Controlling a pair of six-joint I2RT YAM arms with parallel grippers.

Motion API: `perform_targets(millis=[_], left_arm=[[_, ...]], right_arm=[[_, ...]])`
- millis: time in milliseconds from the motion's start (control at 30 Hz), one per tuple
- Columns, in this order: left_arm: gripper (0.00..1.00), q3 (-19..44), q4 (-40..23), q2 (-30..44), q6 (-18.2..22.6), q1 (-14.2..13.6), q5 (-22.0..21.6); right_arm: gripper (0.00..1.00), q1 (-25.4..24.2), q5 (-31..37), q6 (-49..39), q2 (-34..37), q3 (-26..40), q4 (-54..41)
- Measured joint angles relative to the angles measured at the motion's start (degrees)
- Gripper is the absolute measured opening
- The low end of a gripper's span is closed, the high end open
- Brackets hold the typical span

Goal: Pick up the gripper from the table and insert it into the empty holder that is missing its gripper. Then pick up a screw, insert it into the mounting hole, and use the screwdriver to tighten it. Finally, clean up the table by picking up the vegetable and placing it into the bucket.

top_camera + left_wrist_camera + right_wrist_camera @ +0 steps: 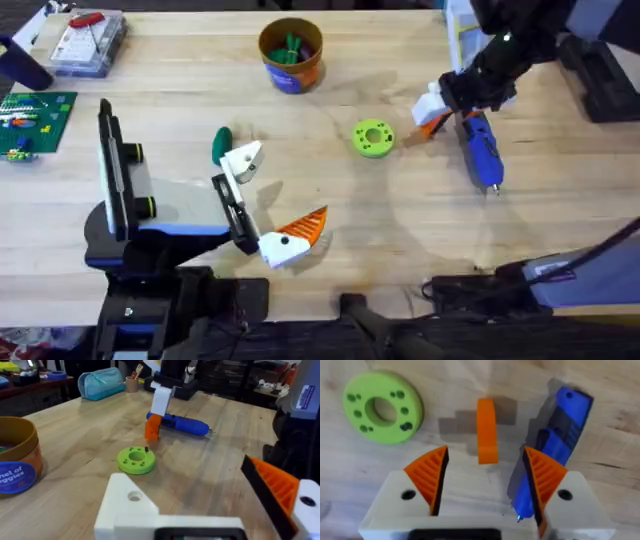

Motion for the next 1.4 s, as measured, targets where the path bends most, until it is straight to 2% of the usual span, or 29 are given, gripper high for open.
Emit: perform_targets(millis=[367,467,500,567,633,667,1067,1267,1400], left_arm=[[0.991,0.00,0.00,0.00,0.00,0.00,0.00],[0.991,0.00,0.00,0.00,0.00,0.00,0.00],[0.991,0.00,0.00,0.00,0.00,0.00,0.00],[0.991,0.00,0.00,0.00,0.00,0.00,0.00],[0.991,0.00,0.00,0.00,0.00,0.00,0.00],[0.991,0.00,0.00,0.00,0.00,0.00,0.00],[0.991,0.00,0.00,0.02,0.00,0.00,0.00],[0.991,0.00,0.00,0.00,0.00,0.00,-0.02],[0.991,0.00,0.00,0.00,0.00,0.00,0.00]], right_arm=[[0.841,-0.69,-0.01,2.11,2.25,0.00,1.66],[0.672,-0.69,-0.02,2.32,3.39,0.00,1.86],[0.569,-0.69,-0.02,2.21,3.48,0.00,2.02],[0.277,-0.69,-0.03,2.22,3.50,0.00,2.40],[0.041,-0.69,0.01,2.56,3.50,0.00,2.65],[0.017,-0.69,-0.04,2.46,3.48,0.00,2.70],[0.008,-0.69,-0.02,2.47,2.55,0.00,0.76],[0.008,-0.32,-0.19,4.34,-3.61,1.23,-2.62],[0.008,1.65,-0.23,5.42,-8.92,3.85,-3.37]])
